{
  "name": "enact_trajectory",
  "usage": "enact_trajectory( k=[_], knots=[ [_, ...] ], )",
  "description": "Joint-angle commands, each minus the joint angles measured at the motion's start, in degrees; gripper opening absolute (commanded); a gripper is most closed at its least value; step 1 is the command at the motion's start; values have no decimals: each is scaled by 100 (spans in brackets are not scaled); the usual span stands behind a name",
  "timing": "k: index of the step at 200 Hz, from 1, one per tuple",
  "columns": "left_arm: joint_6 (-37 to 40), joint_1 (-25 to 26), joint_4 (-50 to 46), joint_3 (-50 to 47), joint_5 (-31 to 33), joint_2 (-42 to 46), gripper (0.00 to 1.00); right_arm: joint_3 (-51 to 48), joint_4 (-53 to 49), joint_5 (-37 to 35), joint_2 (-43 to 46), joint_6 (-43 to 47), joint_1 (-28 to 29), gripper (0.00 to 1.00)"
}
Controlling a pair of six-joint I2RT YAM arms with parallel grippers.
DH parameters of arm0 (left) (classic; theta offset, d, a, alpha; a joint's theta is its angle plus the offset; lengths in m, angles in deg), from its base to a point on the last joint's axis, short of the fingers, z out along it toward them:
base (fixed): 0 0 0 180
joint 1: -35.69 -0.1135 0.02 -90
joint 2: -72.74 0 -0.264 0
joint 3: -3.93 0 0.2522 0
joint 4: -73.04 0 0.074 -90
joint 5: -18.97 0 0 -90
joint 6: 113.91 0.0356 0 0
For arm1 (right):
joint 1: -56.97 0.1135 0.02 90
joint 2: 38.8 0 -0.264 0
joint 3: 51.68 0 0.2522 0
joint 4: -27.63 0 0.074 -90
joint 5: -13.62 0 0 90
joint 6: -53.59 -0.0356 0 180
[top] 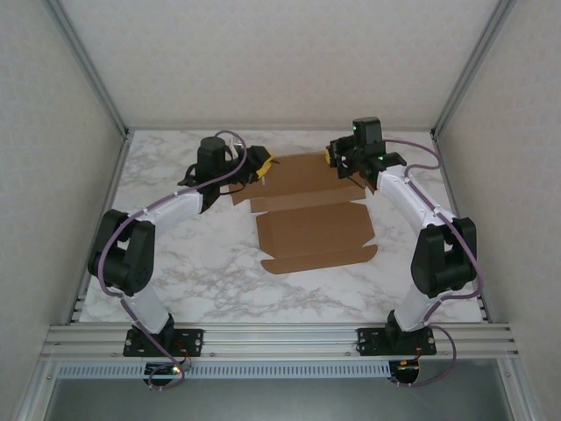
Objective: Fold the paper box
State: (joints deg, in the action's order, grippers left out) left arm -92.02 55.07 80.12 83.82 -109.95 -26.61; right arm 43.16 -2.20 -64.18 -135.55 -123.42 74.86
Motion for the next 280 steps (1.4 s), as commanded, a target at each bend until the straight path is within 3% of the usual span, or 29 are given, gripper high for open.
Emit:
enact_trajectory(
  k=[1,34,65,101,148,175,221,260,280],
  knots=[
    [227,-157,13,270,-126,-69,38,-68,-44,-84,262,122,50,6],
    [908,-290,-570,376,-226,-160,49,-91,-168,-168,328,28,82,4],
    [1420,-388,-777,-21,-145,374,58,-46,-138,-519,372,-74,75,4],
    [2418,-434,-1851,-283,828,1286,57,317,-194,-532,101,-124,79,4],
    [2894,-233,-1619,-1511,1571,2262,52,345,-73,-529,-75,-147,31,4],
    [3378,270,-2144,-1388,2065,1760,49,343,-94,-495,-134,-65,22,4],
    [3387,883,-2177,-1003,2849,770,55,144,-13,-513,-66,93,15,4],
    [3547,933,-2370,-519,3672,10,57,86,-18,-504,-11,240,14,4],
    [3608,927,-2292,-413,3669,-298,59,53,34,-474,11,284,15,4]
  ],
)
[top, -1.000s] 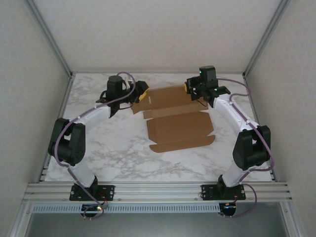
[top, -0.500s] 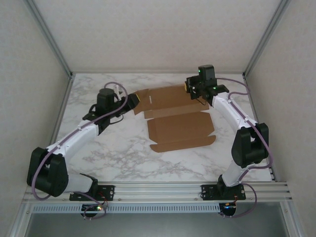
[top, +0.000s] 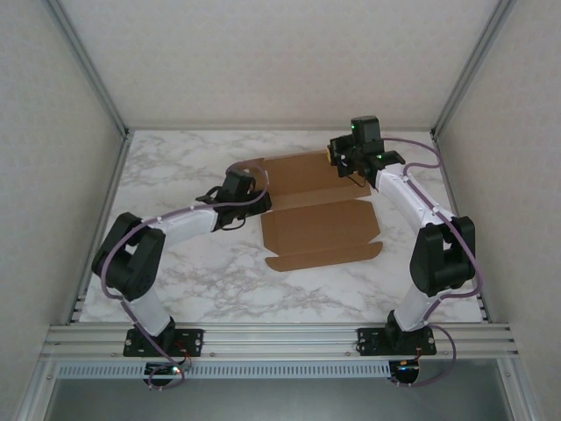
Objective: Fold the paper box
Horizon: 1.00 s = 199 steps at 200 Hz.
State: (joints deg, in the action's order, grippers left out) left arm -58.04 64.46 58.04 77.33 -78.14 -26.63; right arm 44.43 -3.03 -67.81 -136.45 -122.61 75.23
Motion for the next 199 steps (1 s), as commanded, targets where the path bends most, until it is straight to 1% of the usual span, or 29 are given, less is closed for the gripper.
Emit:
enact_trajectory(
  k=[1,39,56,75,118,164,199],
  knots=[
    [207,-12,-82,239,482,-308,59,-76,117,-107,99,206,-23,4],
    [179,-28,83,334,244,-741,63,-206,328,-63,90,210,-34,4],
    [176,-28,98,379,267,-868,65,-256,403,-28,73,191,-34,4],
    [153,-64,121,441,281,-1018,65,-302,423,-2,46,200,-35,4],
    [121,-170,431,530,6,-1268,66,-401,506,45,32,173,-37,4],
    [109,-300,696,748,-555,-1692,63,-490,626,112,24,120,-40,3],
    [-53,-346,1212,561,-1079,-1623,61,-473,597,121,27,129,-41,3]
  ],
)
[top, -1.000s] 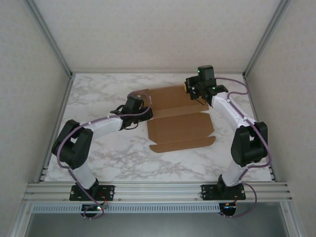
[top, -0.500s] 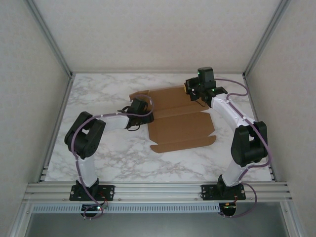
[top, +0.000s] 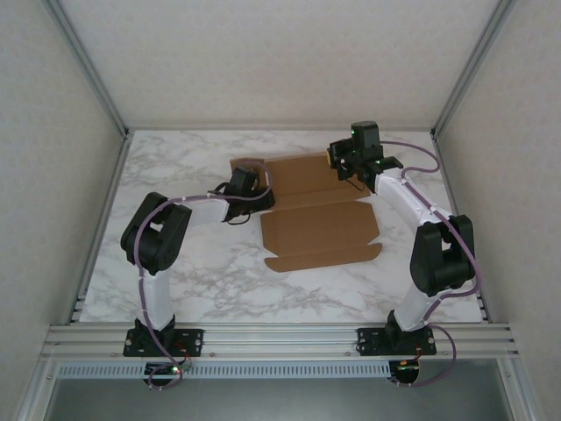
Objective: Fold the paper box
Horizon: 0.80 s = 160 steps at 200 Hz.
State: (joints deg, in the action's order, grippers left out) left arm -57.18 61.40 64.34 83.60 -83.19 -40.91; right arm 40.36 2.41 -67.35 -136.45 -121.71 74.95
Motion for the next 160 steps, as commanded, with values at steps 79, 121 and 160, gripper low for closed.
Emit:
enact_trajectory(
  k=[79,121,160],
  knots=[
    [-219,-11,847,-197,-923,175,57,-90,7,15,19,58,-12,2],
    [-41,98,778,-254,-768,361,55,-101,-62,-60,44,62,-3,2],
    [206,252,646,-228,-492,497,54,-95,-85,-132,64,83,-1,1]
  ],
)
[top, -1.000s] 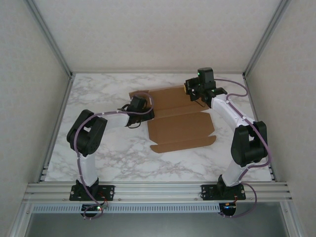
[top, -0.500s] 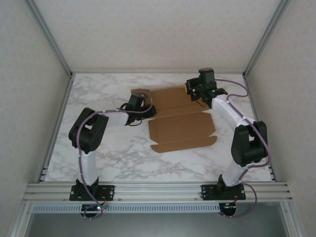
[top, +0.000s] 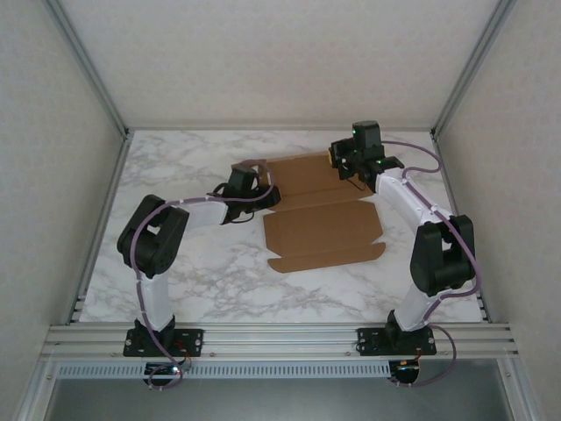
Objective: Fold the paper box
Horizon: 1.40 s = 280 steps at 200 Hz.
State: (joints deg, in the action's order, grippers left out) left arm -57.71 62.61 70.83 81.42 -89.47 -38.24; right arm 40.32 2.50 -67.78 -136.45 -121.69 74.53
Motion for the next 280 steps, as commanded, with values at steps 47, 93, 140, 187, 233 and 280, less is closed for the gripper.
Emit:
enact_trajectory(
  k=[47,93,140,187,233,280],
  knots=[
    [496,361,-118,91,344,130,53,-70,-97,-78,44,44,52,1],
    [519,506,-159,321,339,35,53,-123,-94,-77,62,20,103,1],
    [559,551,-275,540,350,-235,53,-233,-98,-65,102,1,136,0],
    [612,551,-386,598,419,-523,53,-258,-152,-103,171,36,142,0],
    [549,551,-474,521,449,-718,53,-215,-254,-116,149,64,140,0],
    [603,551,-661,504,575,-737,53,-126,-390,-148,158,213,139,1]
  ],
)
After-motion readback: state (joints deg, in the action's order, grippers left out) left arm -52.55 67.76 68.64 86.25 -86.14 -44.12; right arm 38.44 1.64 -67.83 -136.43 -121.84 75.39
